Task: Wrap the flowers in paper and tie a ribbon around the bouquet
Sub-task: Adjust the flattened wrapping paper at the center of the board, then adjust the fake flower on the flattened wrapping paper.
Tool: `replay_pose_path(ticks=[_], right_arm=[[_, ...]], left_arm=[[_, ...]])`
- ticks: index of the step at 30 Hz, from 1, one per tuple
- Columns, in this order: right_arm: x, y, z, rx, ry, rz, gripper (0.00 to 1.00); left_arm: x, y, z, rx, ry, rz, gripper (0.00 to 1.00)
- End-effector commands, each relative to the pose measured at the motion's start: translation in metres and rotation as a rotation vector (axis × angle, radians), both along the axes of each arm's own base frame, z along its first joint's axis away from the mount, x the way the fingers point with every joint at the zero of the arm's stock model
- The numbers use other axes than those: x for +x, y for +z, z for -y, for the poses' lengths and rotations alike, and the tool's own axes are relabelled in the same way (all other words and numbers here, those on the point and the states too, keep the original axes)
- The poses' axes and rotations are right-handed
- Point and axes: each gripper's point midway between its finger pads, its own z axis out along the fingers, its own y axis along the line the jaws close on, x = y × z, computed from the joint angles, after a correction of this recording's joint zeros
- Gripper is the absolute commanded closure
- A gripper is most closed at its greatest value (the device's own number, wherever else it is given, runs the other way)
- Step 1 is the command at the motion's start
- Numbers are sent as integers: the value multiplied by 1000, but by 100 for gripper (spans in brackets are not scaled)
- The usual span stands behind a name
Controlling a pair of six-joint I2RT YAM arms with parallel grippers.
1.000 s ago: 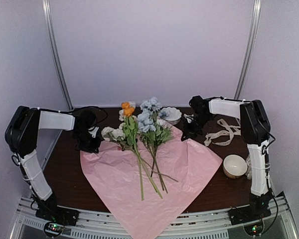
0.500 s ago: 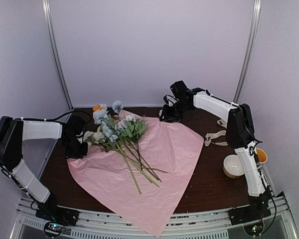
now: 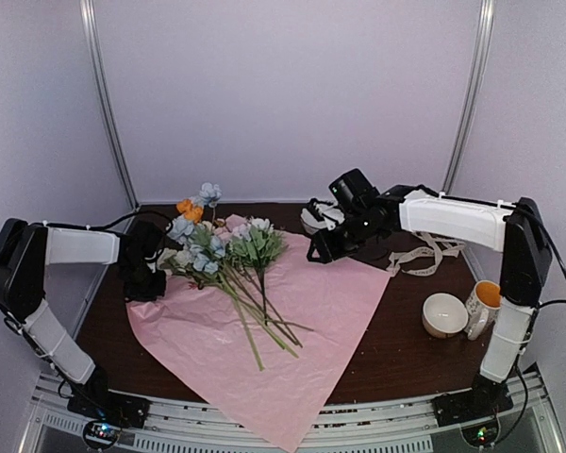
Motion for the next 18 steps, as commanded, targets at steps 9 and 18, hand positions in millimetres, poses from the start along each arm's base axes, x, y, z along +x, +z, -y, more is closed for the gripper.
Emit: replay_pose_path(ticks=[9, 18], right_arm=[[-105, -94, -53, -41, 256, -229, 61], [-131, -112, -62, -48, 266, -224, 67]], left_arm=[[27, 61, -12, 50, 45, 140, 40], [28, 69, 20, -49, -28, 184, 56]])
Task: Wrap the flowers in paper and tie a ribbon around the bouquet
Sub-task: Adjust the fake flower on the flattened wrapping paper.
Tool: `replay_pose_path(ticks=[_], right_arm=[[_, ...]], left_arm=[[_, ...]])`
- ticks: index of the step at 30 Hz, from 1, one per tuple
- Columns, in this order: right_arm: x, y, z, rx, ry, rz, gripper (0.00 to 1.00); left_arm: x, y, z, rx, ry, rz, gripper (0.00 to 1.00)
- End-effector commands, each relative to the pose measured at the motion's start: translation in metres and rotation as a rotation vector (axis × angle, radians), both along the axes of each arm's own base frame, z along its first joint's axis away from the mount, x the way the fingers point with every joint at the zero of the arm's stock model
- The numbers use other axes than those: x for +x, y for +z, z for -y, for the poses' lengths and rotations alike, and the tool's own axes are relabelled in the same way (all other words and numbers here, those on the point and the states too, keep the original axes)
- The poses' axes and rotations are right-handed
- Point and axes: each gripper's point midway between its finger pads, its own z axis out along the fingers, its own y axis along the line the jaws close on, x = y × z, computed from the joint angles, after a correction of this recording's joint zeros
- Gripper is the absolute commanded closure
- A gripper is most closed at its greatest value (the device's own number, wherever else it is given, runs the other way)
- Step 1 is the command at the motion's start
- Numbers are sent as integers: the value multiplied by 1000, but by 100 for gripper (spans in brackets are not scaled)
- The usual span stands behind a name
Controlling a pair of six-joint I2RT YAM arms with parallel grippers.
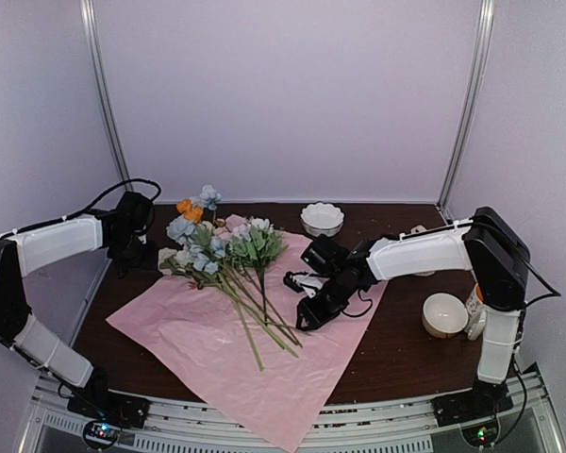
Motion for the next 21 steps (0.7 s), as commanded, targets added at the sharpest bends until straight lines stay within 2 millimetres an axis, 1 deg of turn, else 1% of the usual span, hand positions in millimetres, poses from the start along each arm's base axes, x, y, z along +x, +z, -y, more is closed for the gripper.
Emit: replay_pose_path(ticks=[1, 3, 5, 9, 12, 14, 16, 18, 19, 21], right_arm=[[-7, 0, -16, 17, -2, 49, 67], [-8, -6, -17, -17, -13, 59, 69], [-10, -10, -19, -32, -21, 63, 70], [-13, -11, -24, -45, -26, 77, 70], [-16, -5, -29, -51, -12, 97, 70], [-21, 0, -32, -58, 16, 117, 70], [-24, 10, -32, -61, 37, 131, 70], [-25, 25, -28, -42, 44, 158, 70], [-26, 38, -25, -28, 51, 180, 69], [-30, 53, -13, -30, 78, 216, 68]], left_arm=[[-3, -22, 32, -86, -84, -28, 60], [2, -36, 48, -125, -117, -33, 64], [11, -47, 55, -134, -126, -52, 66], [40, -50, 75, -120, -192, -54, 67], [54, -55, 81, -101, -212, -63, 67], [60, -60, 84, -97, -224, -74, 66], [67, -63, 82, -70, -221, -74, 67], [74, -57, 79, -39, -214, -61, 66], [78, -53, 79, -30, -214, -49, 66], [85, -40, 77, -12, -212, -18, 63]])
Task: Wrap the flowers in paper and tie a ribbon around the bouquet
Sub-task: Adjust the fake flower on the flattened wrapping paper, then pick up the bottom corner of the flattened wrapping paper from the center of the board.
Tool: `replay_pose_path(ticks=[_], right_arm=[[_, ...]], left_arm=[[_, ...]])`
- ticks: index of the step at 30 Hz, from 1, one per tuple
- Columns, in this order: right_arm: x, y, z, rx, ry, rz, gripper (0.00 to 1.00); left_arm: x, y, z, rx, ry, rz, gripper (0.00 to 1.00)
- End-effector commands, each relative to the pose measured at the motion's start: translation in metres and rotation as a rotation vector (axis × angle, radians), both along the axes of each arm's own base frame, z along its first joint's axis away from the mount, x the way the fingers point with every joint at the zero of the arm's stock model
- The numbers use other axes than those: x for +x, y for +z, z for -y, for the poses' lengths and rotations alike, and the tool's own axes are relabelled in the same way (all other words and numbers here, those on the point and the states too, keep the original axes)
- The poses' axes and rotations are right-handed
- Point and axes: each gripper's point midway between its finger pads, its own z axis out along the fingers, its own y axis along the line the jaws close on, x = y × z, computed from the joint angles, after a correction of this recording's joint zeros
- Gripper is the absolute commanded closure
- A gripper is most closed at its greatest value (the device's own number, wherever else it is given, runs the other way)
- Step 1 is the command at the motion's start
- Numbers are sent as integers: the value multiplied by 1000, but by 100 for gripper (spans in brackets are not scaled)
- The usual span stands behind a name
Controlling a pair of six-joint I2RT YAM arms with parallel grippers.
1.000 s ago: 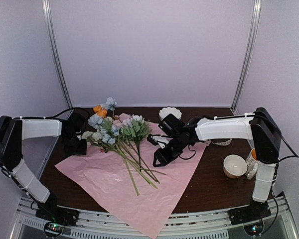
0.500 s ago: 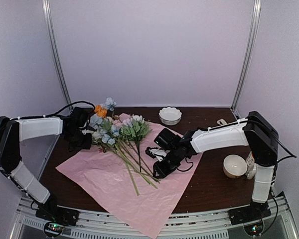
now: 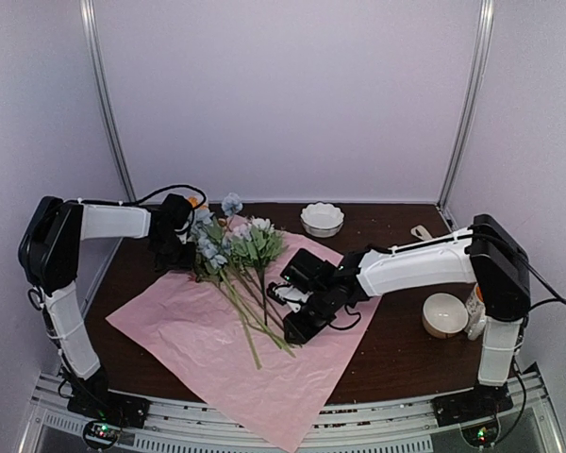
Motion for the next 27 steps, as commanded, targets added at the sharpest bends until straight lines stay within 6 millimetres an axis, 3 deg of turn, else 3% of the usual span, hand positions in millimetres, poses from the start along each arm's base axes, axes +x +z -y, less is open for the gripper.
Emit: replay_pose_path(ticks=[1, 5, 9, 13, 17, 20, 27], right_arm=[[-3, 54, 22, 14, 55, 125, 66], [-19, 82, 47, 24, 182, 252, 62], [-49, 102, 61, 112, 410, 487, 55], [-115, 80, 66, 148, 840, 643, 49], [-154, 40, 74, 53, 1148, 737, 47], [-161, 18, 72, -30, 1226, 778, 47], [-151, 0, 53, -127, 1239, 883, 51]], left_arm=[[24, 33, -1, 47, -13, 102, 61], [28, 73, 1, 34, -32, 189, 54], [6, 124, 24, 35, -141, 331, 47], [-39, 154, 62, 40, -308, 426, 39], [-82, 170, 91, -50, -437, 480, 28], [-103, 174, 91, -98, -458, 497, 23], [-130, 164, 79, -140, -444, 498, 22]])
